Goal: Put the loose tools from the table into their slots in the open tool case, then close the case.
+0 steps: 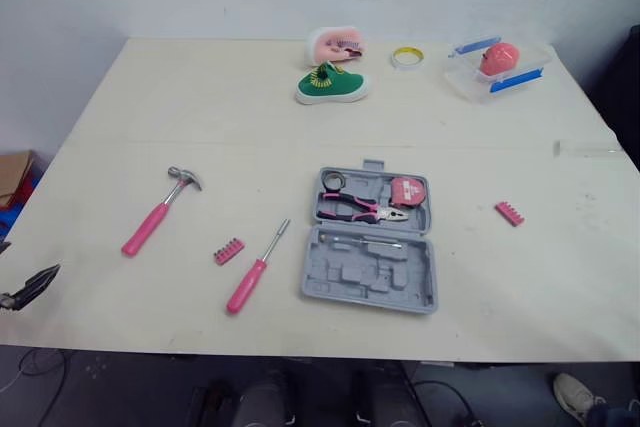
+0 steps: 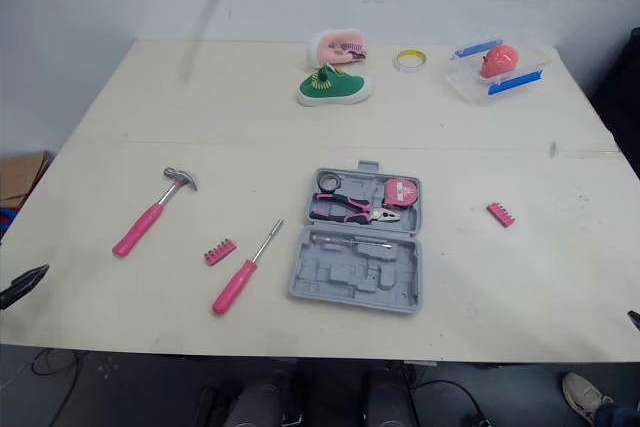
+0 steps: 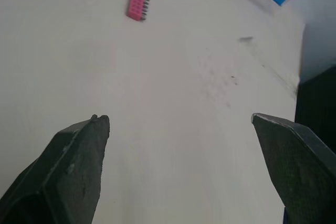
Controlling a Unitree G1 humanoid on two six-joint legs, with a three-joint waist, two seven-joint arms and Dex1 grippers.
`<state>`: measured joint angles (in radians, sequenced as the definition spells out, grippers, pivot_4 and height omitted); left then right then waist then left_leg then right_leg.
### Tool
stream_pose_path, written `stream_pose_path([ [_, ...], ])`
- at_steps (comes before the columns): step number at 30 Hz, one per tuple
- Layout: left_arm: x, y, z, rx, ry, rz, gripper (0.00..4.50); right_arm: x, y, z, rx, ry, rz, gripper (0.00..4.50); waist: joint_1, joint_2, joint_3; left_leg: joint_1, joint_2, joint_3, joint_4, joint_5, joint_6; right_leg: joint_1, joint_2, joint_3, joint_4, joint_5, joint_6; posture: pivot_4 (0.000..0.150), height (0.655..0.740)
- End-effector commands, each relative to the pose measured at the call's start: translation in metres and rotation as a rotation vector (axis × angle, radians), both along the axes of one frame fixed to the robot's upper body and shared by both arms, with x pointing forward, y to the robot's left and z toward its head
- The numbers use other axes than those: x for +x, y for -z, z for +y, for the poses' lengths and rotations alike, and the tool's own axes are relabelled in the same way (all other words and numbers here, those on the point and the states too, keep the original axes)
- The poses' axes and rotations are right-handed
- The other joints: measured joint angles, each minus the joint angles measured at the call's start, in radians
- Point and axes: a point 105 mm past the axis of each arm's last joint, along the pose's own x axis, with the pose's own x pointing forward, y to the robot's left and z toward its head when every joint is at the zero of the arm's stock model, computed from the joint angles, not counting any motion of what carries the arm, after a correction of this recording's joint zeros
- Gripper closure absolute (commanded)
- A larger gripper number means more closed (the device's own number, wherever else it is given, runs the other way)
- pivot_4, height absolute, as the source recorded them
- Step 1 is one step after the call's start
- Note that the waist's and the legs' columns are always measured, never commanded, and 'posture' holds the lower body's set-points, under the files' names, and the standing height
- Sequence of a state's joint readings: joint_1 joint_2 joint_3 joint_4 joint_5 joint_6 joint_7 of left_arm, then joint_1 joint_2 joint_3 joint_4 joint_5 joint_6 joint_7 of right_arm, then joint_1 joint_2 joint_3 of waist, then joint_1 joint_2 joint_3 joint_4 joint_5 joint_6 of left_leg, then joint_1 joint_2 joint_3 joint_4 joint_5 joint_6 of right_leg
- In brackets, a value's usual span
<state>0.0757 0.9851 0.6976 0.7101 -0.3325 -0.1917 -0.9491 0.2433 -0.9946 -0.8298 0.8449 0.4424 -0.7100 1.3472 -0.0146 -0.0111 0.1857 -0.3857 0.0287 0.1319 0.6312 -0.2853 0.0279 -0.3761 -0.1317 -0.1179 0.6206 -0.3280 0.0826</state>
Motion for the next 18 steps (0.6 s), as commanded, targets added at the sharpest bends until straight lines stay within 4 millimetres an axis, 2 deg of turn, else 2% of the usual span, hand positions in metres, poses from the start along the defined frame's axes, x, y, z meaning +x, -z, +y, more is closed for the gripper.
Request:
stream_pose_path([
  [1, -0.005, -0.019, 0.008, -0.005, -0.044, -0.089, 0.04, 0.000, -0.006, -0.003, -0.016, 0.001, -0.017, 0.00, 0.001, 0.000, 0.000, 0.000, 0.000, 0.000, 0.000, 0.000, 0.000, 0.000, 0.000, 0.000, 0.000, 0.001, -0.001, 0.150, 0.7400],
  [6, -0.010, -0.016, 0.011, -0.001, -0.064, -0.083, 0.04, 0.011, -0.008, -0.001, -0.008, -0.011, -0.035, 0.00, -0.008, 0.003, 0.001, 0.000, 0.000, 0.000, -0.002, 0.001, -0.001, -0.001, 0.000, 0.001, 0.000, 0.001, -0.002, 0.150, 0.7400],
  [9, -0.004, -0.020, -0.006, -0.007, 0.022, -0.091, 0.04, 0.026, -0.008, 0.017, 0.030, -0.108, -0.056, 0.00, -0.013, 0.003, 0.001, 0.000, 0.000, 0.001, -0.003, 0.001, -0.002, -0.002, 0.000, 0.001, 0.000, 0.001, -0.003, 0.150, 0.7400],
  [12, 0.006, -0.027, -0.033, -0.001, 0.145, -0.091, 0.04, 0.040, -0.005, 0.041, 0.079, -0.205, -0.072, 0.00, -0.016, 0.002, 0.002, -0.001, 0.001, 0.001, -0.003, 0.001, -0.002, -0.003, 0.000, 0.001, 0.000, 0.001, -0.003, 0.150, 0.7400],
  [18, 0.026, -0.040, -0.095, -0.037, 0.328, -0.146, 0.04, 0.058, -0.015, 0.083, 0.177, -0.333, -0.135, 0.00, -0.012, 0.005, 0.003, -0.001, 0.001, 0.001, -0.002, 0.001, -0.002, -0.002, 0.000, 0.002, 0.001, 0.001, -0.002, 0.150, 0.7400],
])
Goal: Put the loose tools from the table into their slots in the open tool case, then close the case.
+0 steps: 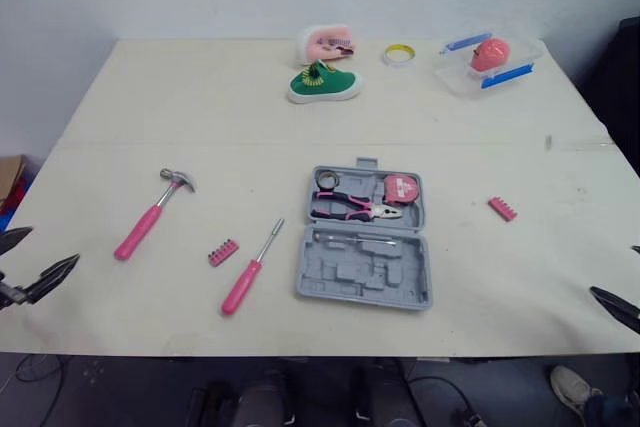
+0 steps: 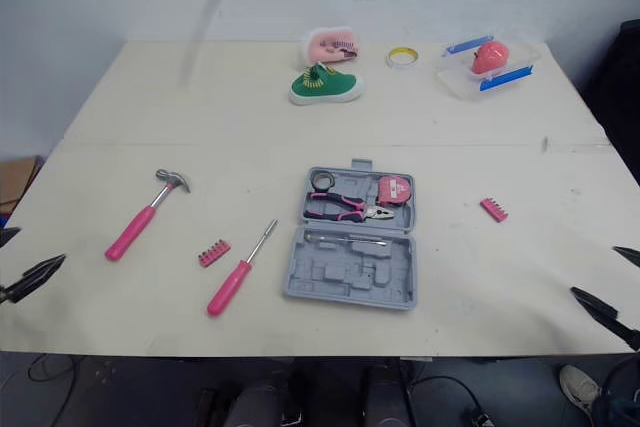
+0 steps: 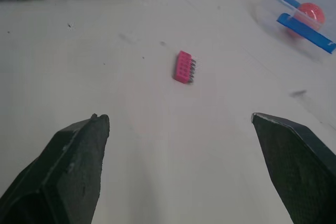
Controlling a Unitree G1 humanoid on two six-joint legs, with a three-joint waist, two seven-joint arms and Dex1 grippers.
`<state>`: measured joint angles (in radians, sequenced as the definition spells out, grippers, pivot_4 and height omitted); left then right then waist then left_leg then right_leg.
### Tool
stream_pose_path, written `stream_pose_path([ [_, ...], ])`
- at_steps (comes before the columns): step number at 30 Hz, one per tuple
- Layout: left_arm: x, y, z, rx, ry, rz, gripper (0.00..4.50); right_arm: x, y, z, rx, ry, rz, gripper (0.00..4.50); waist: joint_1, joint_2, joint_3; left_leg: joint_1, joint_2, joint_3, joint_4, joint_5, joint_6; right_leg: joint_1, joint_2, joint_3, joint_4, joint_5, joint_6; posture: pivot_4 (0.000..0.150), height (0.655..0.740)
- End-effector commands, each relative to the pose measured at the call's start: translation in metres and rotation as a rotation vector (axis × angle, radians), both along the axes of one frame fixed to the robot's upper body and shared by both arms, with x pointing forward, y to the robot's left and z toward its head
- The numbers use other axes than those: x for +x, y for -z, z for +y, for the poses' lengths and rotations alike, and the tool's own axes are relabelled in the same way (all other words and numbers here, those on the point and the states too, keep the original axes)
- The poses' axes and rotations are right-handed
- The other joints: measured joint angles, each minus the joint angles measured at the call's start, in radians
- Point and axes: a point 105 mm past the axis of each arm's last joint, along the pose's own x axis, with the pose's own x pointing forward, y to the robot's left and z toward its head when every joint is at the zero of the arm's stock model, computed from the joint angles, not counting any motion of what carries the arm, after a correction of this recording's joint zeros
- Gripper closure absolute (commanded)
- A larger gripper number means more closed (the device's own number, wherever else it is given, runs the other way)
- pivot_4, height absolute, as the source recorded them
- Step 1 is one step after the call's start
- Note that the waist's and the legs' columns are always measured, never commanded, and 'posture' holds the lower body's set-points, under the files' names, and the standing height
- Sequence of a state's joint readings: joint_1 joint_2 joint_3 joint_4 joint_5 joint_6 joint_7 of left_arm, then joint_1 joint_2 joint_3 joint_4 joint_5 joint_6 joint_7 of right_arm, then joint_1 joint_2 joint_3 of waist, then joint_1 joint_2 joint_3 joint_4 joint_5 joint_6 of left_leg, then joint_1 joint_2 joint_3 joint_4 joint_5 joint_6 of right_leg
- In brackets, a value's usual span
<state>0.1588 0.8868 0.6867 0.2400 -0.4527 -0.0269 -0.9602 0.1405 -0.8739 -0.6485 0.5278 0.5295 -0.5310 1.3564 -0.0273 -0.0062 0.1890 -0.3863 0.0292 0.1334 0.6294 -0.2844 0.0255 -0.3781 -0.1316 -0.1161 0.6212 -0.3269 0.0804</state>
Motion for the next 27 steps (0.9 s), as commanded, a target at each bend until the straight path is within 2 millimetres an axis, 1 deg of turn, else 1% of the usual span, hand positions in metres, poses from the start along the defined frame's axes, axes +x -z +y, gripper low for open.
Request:
stream_pose_path([
  [1, 0.008, -0.014, -0.033, -0.022, 0.088, -0.050, 0.04, 0.008, -0.019, 0.023, 0.056, -0.068, -0.072, 0.00, 0.001, 0.000, 0.000, 0.000, 0.000, 0.000, 0.000, 0.000, 0.000, 0.000, 0.000, 0.000, 0.000, 0.000, 0.000, 0.150, 0.7400],
  [2, 0.009, -0.015, -0.038, -0.029, 0.096, -0.054, 0.04, 0.008, -0.020, 0.028, 0.070, -0.082, -0.071, 0.00, 0.001, 0.000, 0.000, 0.000, 0.000, 0.000, 0.000, 0.000, 0.000, 0.000, 0.000, 0.000, 0.001, 0.000, 0.000, 0.150, 0.7400],
  [6, 0.009, -0.009, -0.087, -0.079, 0.185, -0.036, 0.04, 0.012, -0.030, 0.063, 0.130, -0.209, -0.089, 0.00, 0.002, 0.000, 0.000, 0.000, 0.000, 0.000, 0.000, 0.001, 0.000, 0.001, 0.000, 0.000, 0.000, 0.000, 0.000, 0.150, 0.7400],
  [8, 0.008, -0.006, -0.099, -0.103, 0.192, -0.028, 0.04, 0.010, -0.032, 0.079, 0.147, -0.272, -0.087, 0.00, 0.001, 0.000, 0.000, 0.000, 0.000, 0.000, 0.000, 0.001, 0.001, 0.001, 0.000, 0.000, 0.000, 0.000, 0.001, 0.150, 0.7400],
  [11, 0.005, -0.001, -0.111, -0.136, 0.191, -0.003, 0.04, 0.010, -0.035, 0.088, 0.171, -0.297, -0.080, 0.00, 0.002, 0.000, 0.001, 0.000, 0.000, 0.000, 0.001, 0.001, 0.001, 0.001, 0.001, 0.000, 0.001, 0.000, 0.001, 0.150, 0.7400],
  [13, -0.003, 0.009, -0.133, -0.143, 0.250, 0.044, 0.04, 0.010, -0.038, 0.100, 0.187, -0.346, -0.091, 0.00, 0.002, 0.000, 0.001, 0.000, 0.000, 0.000, 0.001, 0.002, 0.002, 0.001, 0.002, 0.000, 0.001, 0.000, 0.001, 0.150, 0.7400],
  [15, -0.011, 0.018, -0.155, -0.187, 0.252, 0.058, 0.04, 0.005, -0.037, 0.123, 0.213, -0.444, -0.086, 0.00, 0.003, -0.001, 0.001, 0.000, 0.000, 0.000, 0.002, 0.002, 0.002, 0.002, 0.002, 0.001, 0.001, 0.001, 0.001, 0.150, 0.7400],
  [16, -0.014, 0.023, -0.162, -0.210, 0.240, 0.065, 0.04, 0.003, -0.037, 0.134, 0.221, -0.489, -0.091, 0.00, 0.003, -0.001, 0.001, 0.000, 0.000, 0.000, 0.002, 0.002, 0.002, 0.002, 0.002, 0.001, 0.001, 0.001, 0.001, 0.150, 0.7400],
  [19, -0.022, 0.032, -0.175, -0.233, 0.231, 0.083, 0.04, 0.003, -0.038, 0.149, 0.230, -0.551, -0.118, 0.00, 0.005, -0.002, 0.001, 0.000, 0.000, 0.000, 0.002, 0.002, 0.002, 0.002, 0.002, 0.001, 0.001, 0.001, 0.001, 0.150, 0.7400],
  [22, -0.026, 0.035, -0.180, -0.230, 0.207, 0.080, 0.04, 0.004, -0.036, 0.158, 0.217, -0.602, -0.107, 0.00, 0.009, -0.002, 0.001, 0.000, 0.000, 0.000, 0.003, 0.002, 0.002, 0.002, 0.002, 0.001, 0.001, 0.001, 0.001, 0.150, 0.7400],
  [24, -0.024, 0.031, -0.174, -0.233, 0.163, 0.044, 0.04, 0.007, -0.036, 0.160, 0.227, -0.608, -0.104, 0.00, 0.018, -0.002, 0.001, 0.000, 0.000, 0.000, 0.004, 0.002, 0.003, 0.002, 0.002, 0.001, 0.001, 0.001, 0.001, 0.150, 0.7400],
  [27, -0.021, 0.031, -0.153, -0.233, 0.039, 0.003, 0.04, 0.009, -0.034, 0.160, 0.231, -0.612, -0.095, 0.00, 0.027, -0.002, 0.001, 0.000, 0.000, 0.000, 0.004, 0.002, 0.003, 0.002, 0.002, 0.001, 0.001, 0.001, 0.001, 0.150, 0.7400],
])
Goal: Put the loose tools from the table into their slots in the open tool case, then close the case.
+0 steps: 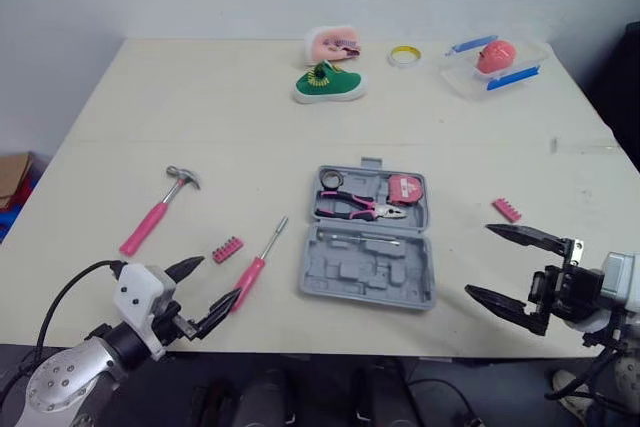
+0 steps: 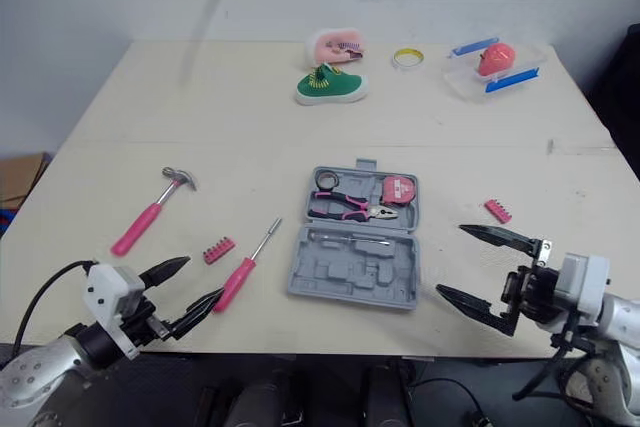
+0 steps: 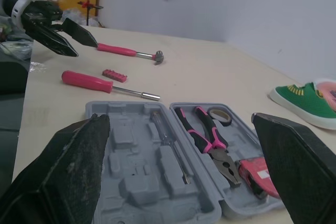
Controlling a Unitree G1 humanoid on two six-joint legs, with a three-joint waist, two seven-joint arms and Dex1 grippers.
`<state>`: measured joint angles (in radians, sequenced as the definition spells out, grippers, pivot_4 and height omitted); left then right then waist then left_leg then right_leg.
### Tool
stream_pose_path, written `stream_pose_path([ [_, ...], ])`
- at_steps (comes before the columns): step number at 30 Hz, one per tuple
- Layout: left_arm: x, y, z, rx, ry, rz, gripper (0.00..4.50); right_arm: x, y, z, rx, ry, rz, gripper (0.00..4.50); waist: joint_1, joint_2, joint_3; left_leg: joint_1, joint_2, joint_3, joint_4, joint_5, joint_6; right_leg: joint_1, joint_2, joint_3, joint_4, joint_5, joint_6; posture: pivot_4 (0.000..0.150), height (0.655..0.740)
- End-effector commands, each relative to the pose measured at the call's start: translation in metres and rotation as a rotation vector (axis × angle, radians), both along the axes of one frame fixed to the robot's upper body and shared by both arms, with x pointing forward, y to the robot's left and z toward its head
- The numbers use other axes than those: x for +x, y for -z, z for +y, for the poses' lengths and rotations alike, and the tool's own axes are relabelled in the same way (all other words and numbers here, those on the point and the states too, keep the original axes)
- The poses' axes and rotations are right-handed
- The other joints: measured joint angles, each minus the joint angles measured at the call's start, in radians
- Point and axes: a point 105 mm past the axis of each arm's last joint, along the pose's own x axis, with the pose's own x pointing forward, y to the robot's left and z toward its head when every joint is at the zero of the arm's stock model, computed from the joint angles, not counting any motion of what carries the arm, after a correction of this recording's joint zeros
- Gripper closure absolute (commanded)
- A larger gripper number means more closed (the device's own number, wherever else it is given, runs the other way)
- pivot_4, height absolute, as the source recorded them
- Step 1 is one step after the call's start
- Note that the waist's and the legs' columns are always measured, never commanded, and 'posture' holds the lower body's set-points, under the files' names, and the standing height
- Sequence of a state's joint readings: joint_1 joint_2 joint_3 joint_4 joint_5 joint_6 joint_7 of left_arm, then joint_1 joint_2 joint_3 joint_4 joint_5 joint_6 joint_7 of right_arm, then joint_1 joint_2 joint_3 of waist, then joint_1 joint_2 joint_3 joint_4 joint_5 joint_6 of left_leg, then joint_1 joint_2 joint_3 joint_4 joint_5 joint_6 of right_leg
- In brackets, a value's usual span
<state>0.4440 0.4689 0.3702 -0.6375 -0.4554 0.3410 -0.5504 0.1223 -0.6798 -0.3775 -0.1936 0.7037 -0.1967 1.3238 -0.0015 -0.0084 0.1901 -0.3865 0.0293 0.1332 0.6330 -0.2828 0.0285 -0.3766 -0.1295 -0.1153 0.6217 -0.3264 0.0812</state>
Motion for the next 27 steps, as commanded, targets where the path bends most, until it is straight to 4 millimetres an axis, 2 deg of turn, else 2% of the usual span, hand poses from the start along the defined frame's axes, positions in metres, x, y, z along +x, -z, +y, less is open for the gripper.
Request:
stream_pose_path([
  [1, 0.001, -0.010, 0.019, 0.026, -0.109, -0.063, 0.04, -0.002, -0.002, 0.000, -0.003, -0.008, -0.013, 0.00, 0.004, 0.000, 0.000, 0.000, 0.000, 0.000, 0.000, 0.000, 0.000, 0.000, 0.000, 0.000, 0.000, 0.000, 0.000, 0.150, 0.7400],
  [2, 0.003, -0.010, 0.025, 0.013, -0.151, -0.070, 0.04, -0.002, -0.002, 0.000, -0.005, -0.008, -0.013, 0.00, 0.006, 0.000, 0.000, 0.000, 0.000, -0.001, 0.000, 0.000, 0.000, 0.000, 0.000, -0.001, 0.000, 0.000, 0.000, 0.150, 0.7400],
  [4, 0.008, -0.006, 0.057, -0.011, -0.343, -0.061, 0.04, -0.002, -0.001, 0.000, -0.007, -0.010, -0.011, 0.00, 0.008, 0.000, 0.000, -0.001, 0.000, -0.001, 0.000, 0.000, 0.002, 0.000, 0.000, -0.001, -0.001, 0.000, 0.000, 0.150, 0.7400],
  [6, 0.009, -0.003, 0.080, -0.034, -0.477, -0.056, 0.04, -0.002, -0.001, 0.001, -0.007, -0.015, -0.014, 0.00, 0.010, -0.001, 0.000, -0.001, 0.000, -0.001, 0.001, 0.002, 0.005, 0.000, 0.000, -0.001, 0.000, 0.000, 0.000, 0.150, 0.7400],
  [11, 0.014, -0.003, 0.105, -0.016, -0.571, -0.032, 0.04, 0.000, -0.004, 0.005, -0.003, -0.014, -0.030, 0.00, 0.013, -0.004, 0.001, -0.001, 0.000, -0.001, 0.002, 0.000, 0.003, 0.001, 0.000, -0.001, 0.000, 0.000, 0.000, 0.150, 0.7400],
  [15, 0.045, -0.011, 0.102, 0.028, -0.445, -0.001, 0.04, 0.001, -0.004, 0.007, -0.005, -0.011, -0.026, 0.00, 0.029, -0.004, 0.001, -0.001, 0.000, -0.003, 0.002, 0.001, 0.000, 0.000, 0.000, -0.003, 0.002, 0.000, -0.001, 0.150, 0.7400],
  [19, 0.076, -0.014, 0.093, 0.085, -0.332, 0.121, 0.04, 0.003, -0.003, 0.009, -0.016, -0.009, -0.019, 0.00, 0.028, -0.005, 0.001, -0.001, 0.000, -0.002, 0.002, 0.001, 0.000, 0.000, -0.001, -0.003, 0.001, 0.001, -0.001, 0.150, 0.7400],
  [22, 0.089, -0.019, 0.088, 0.098, -0.269, 0.185, 0.04, 0.003, -0.001, 0.009, -0.018, -0.002, -0.012, 0.00, 0.025, -0.005, 0.001, -0.002, 0.000, -0.002, 0.001, 0.001, 0.000, 0.000, -0.001, -0.003, 0.001, 0.001, 0.000, 0.150, 0.7400],
  [24, 0.099, -0.021, 0.095, 0.148, -0.277, 0.236, 0.04, 0.002, 0.000, 0.010, -0.025, 0.001, -0.009, 0.00, 0.020, -0.005, 0.001, -0.002, 0.000, -0.001, 0.000, 0.003, -0.005, -0.001, 0.000, -0.002, 0.000, 0.001, 0.000, 0.150, 0.7400],
  [27, 0.107, -0.022, 0.101, 0.193, -0.258, 0.304, 0.04, 0.002, 0.000, 0.011, -0.027, 0.015, -0.009, 0.00, 0.012, -0.005, 0.001, -0.002, 0.000, 0.000, -0.002, 0.006, -0.002, -0.001, 0.002, -0.002, 0.000, 0.000, -0.001, 0.150, 0.7400],
])
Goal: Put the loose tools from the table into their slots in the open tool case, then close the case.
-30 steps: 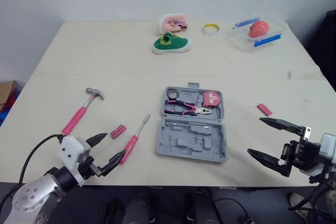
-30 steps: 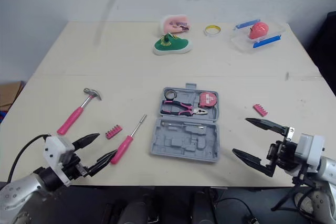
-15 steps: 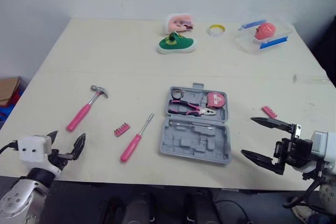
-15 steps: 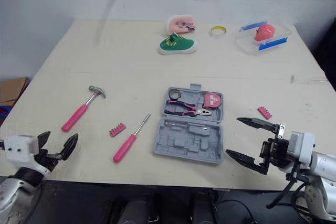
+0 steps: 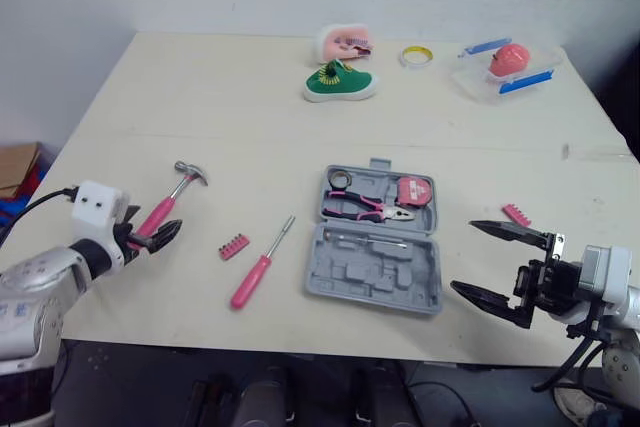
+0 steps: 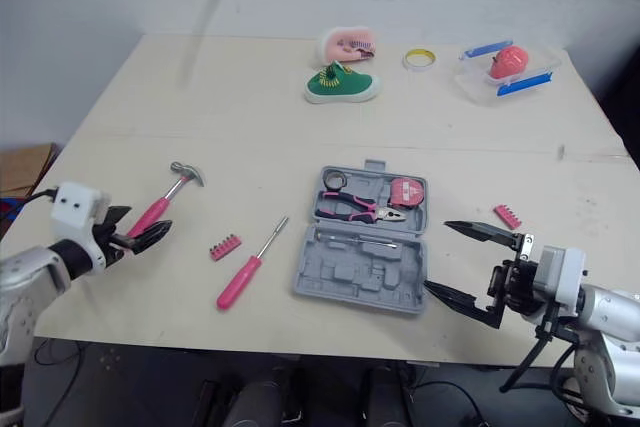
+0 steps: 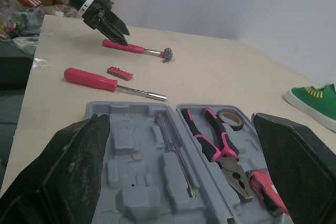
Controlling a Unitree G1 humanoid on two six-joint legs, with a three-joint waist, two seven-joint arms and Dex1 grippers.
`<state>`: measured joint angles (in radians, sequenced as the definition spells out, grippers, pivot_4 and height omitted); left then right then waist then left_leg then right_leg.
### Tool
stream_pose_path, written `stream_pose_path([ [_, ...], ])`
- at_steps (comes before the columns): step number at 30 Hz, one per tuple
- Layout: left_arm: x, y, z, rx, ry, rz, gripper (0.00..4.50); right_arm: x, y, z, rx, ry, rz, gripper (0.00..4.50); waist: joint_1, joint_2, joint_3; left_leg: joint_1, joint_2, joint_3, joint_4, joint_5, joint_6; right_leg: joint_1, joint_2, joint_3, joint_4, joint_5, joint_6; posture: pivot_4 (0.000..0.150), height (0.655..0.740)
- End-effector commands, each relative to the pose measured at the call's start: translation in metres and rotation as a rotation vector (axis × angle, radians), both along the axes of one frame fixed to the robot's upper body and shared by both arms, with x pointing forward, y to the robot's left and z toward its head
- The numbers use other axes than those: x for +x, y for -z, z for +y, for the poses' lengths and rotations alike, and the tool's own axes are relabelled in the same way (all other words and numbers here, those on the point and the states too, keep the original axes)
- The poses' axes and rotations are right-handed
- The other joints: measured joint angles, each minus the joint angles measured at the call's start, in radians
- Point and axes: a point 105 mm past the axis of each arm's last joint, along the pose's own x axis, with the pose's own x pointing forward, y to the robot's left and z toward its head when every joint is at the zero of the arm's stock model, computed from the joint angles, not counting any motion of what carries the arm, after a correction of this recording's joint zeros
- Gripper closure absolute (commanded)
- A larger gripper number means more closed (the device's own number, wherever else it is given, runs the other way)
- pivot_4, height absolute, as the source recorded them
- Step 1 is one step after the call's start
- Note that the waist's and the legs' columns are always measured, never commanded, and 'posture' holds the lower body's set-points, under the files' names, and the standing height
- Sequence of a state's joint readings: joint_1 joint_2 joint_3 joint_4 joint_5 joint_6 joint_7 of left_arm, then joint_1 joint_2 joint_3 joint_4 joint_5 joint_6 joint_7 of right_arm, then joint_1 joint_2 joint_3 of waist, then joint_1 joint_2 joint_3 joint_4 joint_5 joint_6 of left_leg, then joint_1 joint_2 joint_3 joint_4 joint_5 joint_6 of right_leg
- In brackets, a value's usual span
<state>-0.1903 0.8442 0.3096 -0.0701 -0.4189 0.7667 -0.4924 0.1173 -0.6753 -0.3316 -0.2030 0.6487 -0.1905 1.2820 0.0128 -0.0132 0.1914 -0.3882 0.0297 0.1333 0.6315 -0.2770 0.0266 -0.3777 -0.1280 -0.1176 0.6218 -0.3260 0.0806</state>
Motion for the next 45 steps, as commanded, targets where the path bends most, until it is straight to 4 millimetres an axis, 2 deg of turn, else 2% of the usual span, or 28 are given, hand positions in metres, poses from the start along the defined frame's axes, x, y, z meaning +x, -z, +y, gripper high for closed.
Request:
stream_pose_path([
  [1, 0.006, 0.000, 0.013, 0.067, 0.000, 0.072, 0.04, -0.003, -0.009, 0.004, 0.001, 0.008, -0.038, 0.00, -0.003, 0.000, 0.000, 0.000, 0.000, 0.000, 0.000, 0.000, 0.000, 0.000, 0.000, 0.000, 0.000, 0.000, 0.000, 0.150, 0.7400],
  [6, 0.011, 0.012, 0.013, 0.073, 0.046, 0.205, 0.04, -0.005, -0.014, 0.014, 0.001, 0.003, -0.043, 0.00, -0.010, 0.000, 0.000, 0.000, 0.000, 0.001, 0.000, -0.002, -0.005, -0.001, 0.000, 0.001, 0.001, 0.000, 0.000, 0.150, 0.7400],
  [10, 0.018, 0.021, 0.015, 0.038, 0.048, 0.207, 0.04, -0.007, -0.020, 0.024, 0.003, -0.024, -0.048, 0.00, -0.010, 0.000, 0.000, 0.001, -0.001, 0.001, 0.000, -0.002, -0.006, -0.001, -0.001, 0.002, 0.003, 0.000, 0.000, 0.150, 0.7400],
  [13, 0.016, 0.032, 0.011, -0.008, 0.082, 0.239, 0.97, -0.007, -0.020, 0.026, -0.001, -0.022, -0.039, 0.00, -0.008, 0.000, 0.000, 0.002, 0.000, 0.001, 0.000, -0.001, -0.006, -0.001, -0.001, 0.002, 0.004, 0.000, 0.000, 0.150, 0.7400],
  [17, 0.012, 0.049, 0.010, -0.014, 0.112, 0.284, 2.69, -0.006, -0.020, 0.027, -0.005, -0.018, -0.034, 0.00, -0.007, 0.000, 0.000, 0.002, -0.001, 0.001, 0.000, 0.000, -0.005, -0.001, -0.002, 0.002, 0.005, 0.000, 0.000, 0.150, 0.7400],
  [20, 0.018, 0.047, 0.014, -0.003, 0.098, 0.252, 3.90, -0.005, -0.020, 0.027, -0.005, -0.016, -0.031, 0.00, -0.001, 0.001, -0.001, 0.002, -0.002, 0.001, 0.001, 0.000, -0.005, -0.001, -0.002, 0.002, 0.004, 0.000, 0.000, 0.150, 0.7400],
  [23, 0.022, 0.043, 0.014, 0.003, 0.107, 0.222, 3.98, -0.005, -0.020, 0.027, -0.007, -0.015, -0.029, 0.00, 0.009, 0.001, -0.001, 0.003, -0.001, 0.001, 0.001, -0.001, -0.002, -0.001, -0.002, 0.002, 0.006, 0.000, 0.000, 0.150, 0.7400],
  [27, 0.030, 0.011, -0.002, -0.078, 0.219, 0.059, 3.98, -0.005, -0.021, 0.028, -0.008, -0.009, -0.026, 0.00, 0.013, 0.002, -0.001, 0.003, -0.001, 0.001, 0.001, -0.002, -0.001, -0.001, -0.002, 0.002, 0.006, 0.000, 0.000, 0.150, 0.7400],
  [30, 0.031, -0.001, -0.005, -0.061, 0.264, -0.001, 3.98, -0.006, -0.021, 0.028, -0.011, -0.006, -0.026, 0.00, 0.014, 0.001, 0.000, 0.001, -0.002, 0.000, 0.002, -0.001, -0.002, -0.001, -0.003, 0.001, 0.005, 0.000, 0.000, 0.150, 0.7400],
  [33, 0.028, -0.045, -0.028, -0.044, 0.444, -0.219, 3.98, -0.004, -0.022, 0.024, -0.021, 0.015, -0.031, 0.00, 0.010, -0.003, 0.002, 0.000, -0.001, 0.000, 0.002, 0.000, -0.001, -0.001, -0.002, 0.001, 0.004, 0.000, 0.000, 0.150, 0.7400],
  [35, 0.023, -0.064, -0.050, -0.022, 0.574, -0.302, 3.98, -0.004, -0.021, 0.021, -0.032, 0.028, -0.029, 0.00, 0.010, -0.006, 0.003, -0.002, -0.001, 0.000, 0.002, 0.001, -0.001, -0.003, -0.002, 0.001, 0.004, 0.000, 0.000, 0.150, 0.7400],
  [37, 0.014, -0.071, -0.081, 0.044, 0.746, -0.330, 3.98, -0.006, -0.016, 0.015, -0.037, 0.043, -0.004, 0.00, 0.012, -0.007, 0.003, -0.003, -0.001, 0.000, 0.002, 0.002, 0.000, -0.003, -0.002, 0.001, 0.004, 0.000, 0.000, 0.150, 0.7400],
  [38, 0.011, -0.075, -0.097, 0.022, 0.807, -0.348, 3.98, -0.006, -0.014, 0.010, -0.047, 0.060, -0.003, 0.00, 0.013, -0.007, 0.003, -0.003, -0.002, 0.001, 0.002, 0.002, 0.000, -0.003, -0.002, 0.001, 0.004, 0.000, 0.000, 0.150, 0.7400],
  [40, 0.006, -0.079, -0.116, 0.007, 0.882, -0.359, 3.98, -0.004, -0.012, 0.003, -0.055, 0.088, -0.008, 0.00, 0.011, -0.007, 0.003, -0.002, -0.002, 0.001, 0.003, 0.001, 0.002, -0.001, -0.002, 0.001, 0.002, 0.000, 0.001, 0.150, 0.7400],
  [45, -0.010, -0.068, -0.175, -0.033, 1.101, -0.259, 3.98, -0.007, -0.007, -0.013, -0.106, 0.135, -0.011, 0.00, 0.007, -0.007, 0.003, -0.001, -0.001, 0.004, 0.005, 0.001, 0.003, -0.001, 0.000, 0.003, 0.003, 0.001, 0.002, 0.150, 0.7400],
])
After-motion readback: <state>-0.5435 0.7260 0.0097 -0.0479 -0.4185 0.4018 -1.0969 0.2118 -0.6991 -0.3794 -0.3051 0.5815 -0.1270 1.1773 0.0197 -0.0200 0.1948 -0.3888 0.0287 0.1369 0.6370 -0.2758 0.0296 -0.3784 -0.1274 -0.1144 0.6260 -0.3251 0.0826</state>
